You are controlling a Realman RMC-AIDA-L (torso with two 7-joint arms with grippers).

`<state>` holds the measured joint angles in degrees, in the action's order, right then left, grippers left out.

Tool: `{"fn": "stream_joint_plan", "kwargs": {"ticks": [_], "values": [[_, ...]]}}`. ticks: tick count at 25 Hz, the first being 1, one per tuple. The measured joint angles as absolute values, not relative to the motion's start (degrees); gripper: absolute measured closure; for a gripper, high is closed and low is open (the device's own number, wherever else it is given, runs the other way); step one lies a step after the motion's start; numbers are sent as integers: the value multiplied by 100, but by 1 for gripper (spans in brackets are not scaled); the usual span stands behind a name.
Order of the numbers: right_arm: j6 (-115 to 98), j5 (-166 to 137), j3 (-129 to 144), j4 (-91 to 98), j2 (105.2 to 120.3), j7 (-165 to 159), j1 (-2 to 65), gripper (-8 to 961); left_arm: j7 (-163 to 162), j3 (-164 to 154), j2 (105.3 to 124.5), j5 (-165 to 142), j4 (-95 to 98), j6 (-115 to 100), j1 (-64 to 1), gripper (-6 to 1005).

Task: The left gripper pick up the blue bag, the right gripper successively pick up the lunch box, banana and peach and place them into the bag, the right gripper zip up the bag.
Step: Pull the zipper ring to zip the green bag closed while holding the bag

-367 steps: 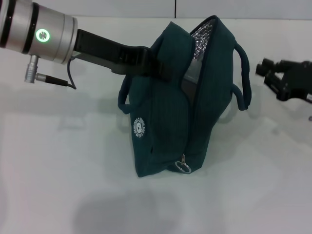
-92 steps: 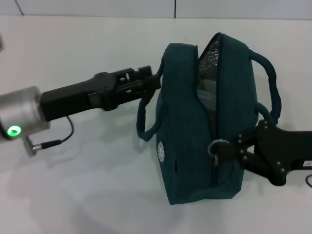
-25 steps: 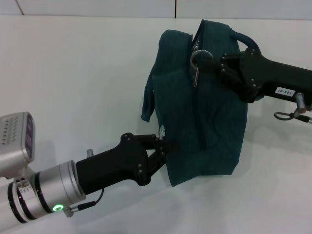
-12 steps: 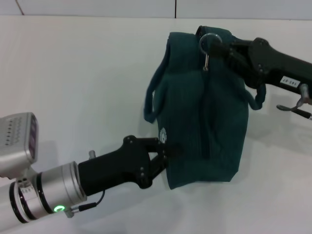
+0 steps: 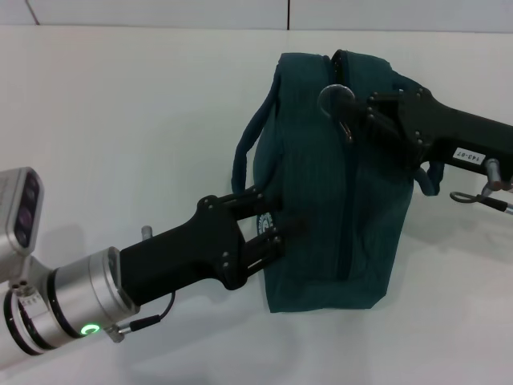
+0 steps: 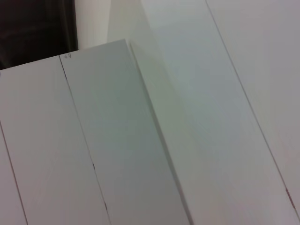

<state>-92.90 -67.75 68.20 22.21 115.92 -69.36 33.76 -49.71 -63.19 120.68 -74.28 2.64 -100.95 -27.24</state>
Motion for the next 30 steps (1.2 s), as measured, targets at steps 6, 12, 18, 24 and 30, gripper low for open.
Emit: {"fn": "stream_joint_plan", "kwargs": {"ticks": [6, 12, 18, 24, 30], "values": [[-9314, -6781, 6825, 2222, 11592, -6934, 3367, 908, -5051, -6342, 12073, -7423, 256, -10052, -2775, 612], [-9319, -6785, 6829, 2224, 11600, -6934, 3366, 906, -5043, -6345, 12076, -7418, 255, -9985, -2778, 745], [-9314, -6769, 6828, 2224, 11602, -6934, 3323, 905, -5029, -6343, 12077, -7417, 195, -9853, -2784, 845], [-9281, -6708, 6788, 2224, 11610, -6872, 3263, 903, -5018, -6348, 12063, -7430, 197, -9848, -2786, 931], [-9028, -6430, 6781, 2223, 11607, -6858, 3257, 901, -4965, -6369, 12047, -7579, 241, -9855, -2753, 941]]}}
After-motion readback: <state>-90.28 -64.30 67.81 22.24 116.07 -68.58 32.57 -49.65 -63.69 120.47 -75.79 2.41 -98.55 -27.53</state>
